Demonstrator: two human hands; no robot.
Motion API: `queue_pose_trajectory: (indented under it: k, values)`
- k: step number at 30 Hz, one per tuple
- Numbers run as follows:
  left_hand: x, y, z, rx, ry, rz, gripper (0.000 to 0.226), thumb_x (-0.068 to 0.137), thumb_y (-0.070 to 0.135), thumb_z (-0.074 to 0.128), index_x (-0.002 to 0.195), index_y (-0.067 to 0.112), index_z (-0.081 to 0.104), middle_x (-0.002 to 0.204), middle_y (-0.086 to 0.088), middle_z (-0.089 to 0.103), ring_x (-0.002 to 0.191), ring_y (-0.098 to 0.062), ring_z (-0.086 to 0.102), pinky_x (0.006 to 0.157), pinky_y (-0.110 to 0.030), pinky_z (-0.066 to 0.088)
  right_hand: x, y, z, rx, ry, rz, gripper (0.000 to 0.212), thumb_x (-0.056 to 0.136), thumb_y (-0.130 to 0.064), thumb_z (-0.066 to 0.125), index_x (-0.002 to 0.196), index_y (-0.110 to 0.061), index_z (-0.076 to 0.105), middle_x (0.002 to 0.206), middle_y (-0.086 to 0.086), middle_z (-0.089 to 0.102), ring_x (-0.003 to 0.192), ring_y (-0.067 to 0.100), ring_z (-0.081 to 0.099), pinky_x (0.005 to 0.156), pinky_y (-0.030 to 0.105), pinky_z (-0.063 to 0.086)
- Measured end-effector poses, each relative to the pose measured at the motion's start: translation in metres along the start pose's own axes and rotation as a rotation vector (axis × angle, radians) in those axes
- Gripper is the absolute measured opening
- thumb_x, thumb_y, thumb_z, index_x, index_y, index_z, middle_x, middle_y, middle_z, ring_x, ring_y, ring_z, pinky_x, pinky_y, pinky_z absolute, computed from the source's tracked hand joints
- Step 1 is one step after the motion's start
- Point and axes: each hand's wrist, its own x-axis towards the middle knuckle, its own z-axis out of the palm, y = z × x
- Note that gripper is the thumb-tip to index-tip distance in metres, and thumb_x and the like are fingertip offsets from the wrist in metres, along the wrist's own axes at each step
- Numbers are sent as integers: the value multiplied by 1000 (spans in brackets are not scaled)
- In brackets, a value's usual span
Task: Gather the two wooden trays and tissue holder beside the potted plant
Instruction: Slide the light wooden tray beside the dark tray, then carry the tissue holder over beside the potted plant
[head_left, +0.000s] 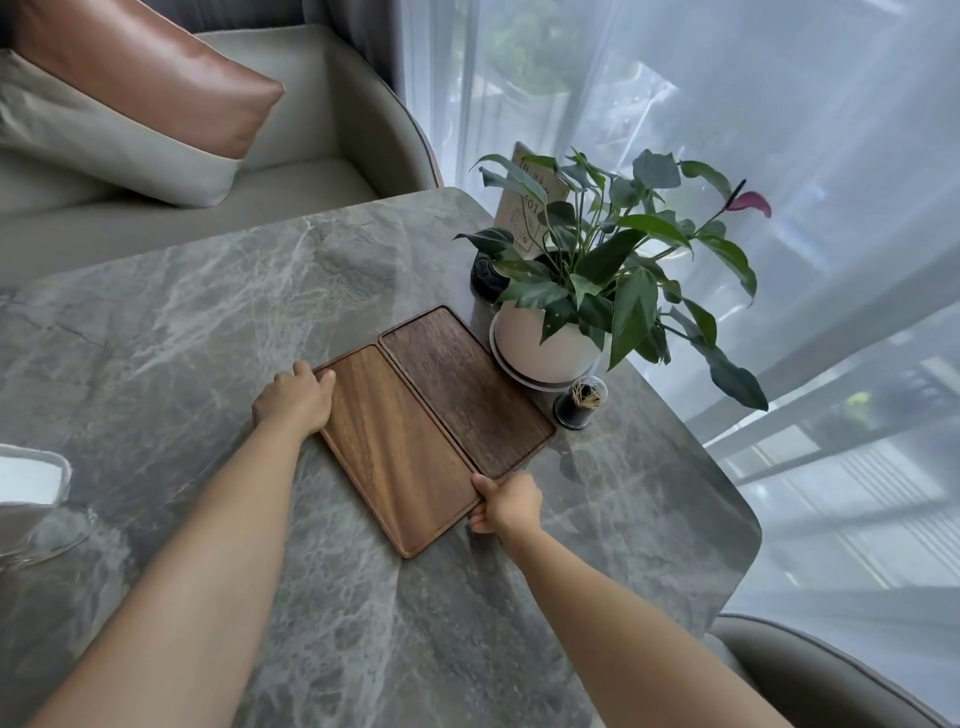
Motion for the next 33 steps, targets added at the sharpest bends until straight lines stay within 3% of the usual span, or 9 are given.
queue_pose_trajectory:
  k: [5,10,17,20,22,25,28,31,33]
  values:
    - [1,1,1,10,5,1,60,100,42,24,140,-2,29,141,-29,39,128,-43,41,105,-49,35,-2,-4,1,25,19,29,44,90,-19,58,50,-3,52,44,10,53,26,12,48,44,26,53]
    - [1,0,-2,-9,-17,-6,62,100,43,23,142,-1,29,143,-28,37,131,-41,38,107,-48,33,-3,-7,2,8,6,43,41,90,-21,58,54,-3,51,47,10,52,30,14,48,40,25,51]
    - [-16,-8,-19,100,28,84,58,99,44,24,139,4,35,146,-21,35,136,-35,30,110,-47,28,-13,-12,-7,-128,50,-61,43,90,-34,56,62,-2,52,60,17,62,52,29,61,66,46,59]
    - [-28,-13,-35,121,91,166,58,99,42,27,142,4,29,149,-18,32,138,-32,28,112,-46,27,-27,-26,-11,-332,104,-201,40,91,-41,49,74,-5,48,91,21,63,85,36,61,70,38,48]
    - [-38,-16,-47,131,134,235,59,99,41,27,147,7,20,155,-13,24,143,-28,21,115,-43,22,-38,-40,-10,-445,108,-315,38,93,-40,47,94,-1,49,107,23,60,100,38,56,72,37,40]
    - [-52,-24,-69,165,183,297,63,100,41,27,151,11,7,161,-6,5,149,-21,3,120,-40,9,-60,-66,1,-558,79,-471,47,94,-38,43,121,0,40,119,25,58,111,40,54,82,42,44]
    - [-67,-41,-93,195,269,350,65,99,41,30,151,13,5,162,-4,1,149,-18,-3,122,-38,3,-78,-90,21,-569,2,-602,67,94,-42,42,141,1,21,141,23,42,127,37,44,95,42,41]
    - [-84,-71,-119,218,365,364,68,98,43,33,151,14,3,162,-4,0,149,-18,-4,122,-38,0,-100,-117,47,-588,-73,-749,81,92,-48,41,147,-3,3,158,15,11,144,29,17,113,38,24]
    - [-96,-97,-136,204,413,338,70,97,45,33,151,14,2,162,-4,-1,149,-18,-4,121,-39,0,-116,-133,68,-612,-124,-849,84,92,-47,43,147,-2,-1,159,15,2,147,25,4,117,32,12]
